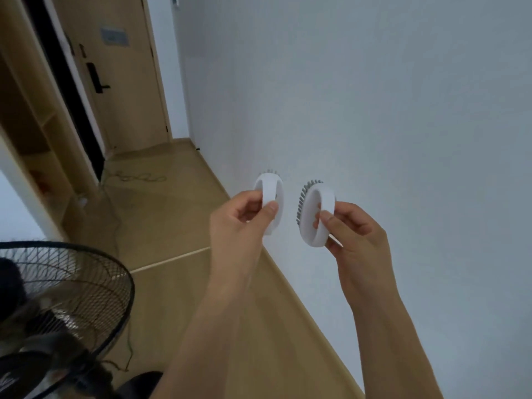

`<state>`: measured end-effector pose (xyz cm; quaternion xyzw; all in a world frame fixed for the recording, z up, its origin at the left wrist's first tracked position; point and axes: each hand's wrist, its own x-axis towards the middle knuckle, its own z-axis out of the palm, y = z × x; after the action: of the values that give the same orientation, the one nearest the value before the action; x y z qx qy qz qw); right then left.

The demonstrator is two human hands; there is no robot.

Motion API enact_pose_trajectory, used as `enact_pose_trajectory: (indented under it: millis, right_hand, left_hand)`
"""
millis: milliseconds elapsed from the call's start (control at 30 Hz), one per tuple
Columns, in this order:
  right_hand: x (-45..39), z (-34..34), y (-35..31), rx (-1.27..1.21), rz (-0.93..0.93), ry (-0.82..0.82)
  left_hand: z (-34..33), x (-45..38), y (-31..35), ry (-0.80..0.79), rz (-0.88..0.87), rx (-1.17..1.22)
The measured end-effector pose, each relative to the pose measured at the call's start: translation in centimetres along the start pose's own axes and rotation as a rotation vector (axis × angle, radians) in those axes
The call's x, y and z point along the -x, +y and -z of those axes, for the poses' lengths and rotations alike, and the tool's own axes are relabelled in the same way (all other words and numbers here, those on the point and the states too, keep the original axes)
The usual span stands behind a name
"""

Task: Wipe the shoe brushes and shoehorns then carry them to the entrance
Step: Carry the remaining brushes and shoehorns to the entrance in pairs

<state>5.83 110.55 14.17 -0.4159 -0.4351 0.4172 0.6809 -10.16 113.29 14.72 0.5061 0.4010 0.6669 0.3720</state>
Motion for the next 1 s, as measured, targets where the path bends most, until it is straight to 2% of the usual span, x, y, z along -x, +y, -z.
enact_pose_trajectory:
  millis: [300,600,1000]
  right_hand:
    - [-13.8,-5.0,6.9,-0.018,-0.053,-0.191]
    - [-31.9,-8.7,11.4,-0.009,-0.067,-0.368]
    - [-47.4,-13.1,18.1,-0.022,-0.115,-0.439]
  left_hand:
    - [0.1,-11.2,-5.6,0.146,-0.016,-0.112]
    - [-3.8,-25.4,-10.1,0.342,-0.034,-0.234]
    - [-4.8,-39.1,-17.3,0.436,-0.026,-0.305]
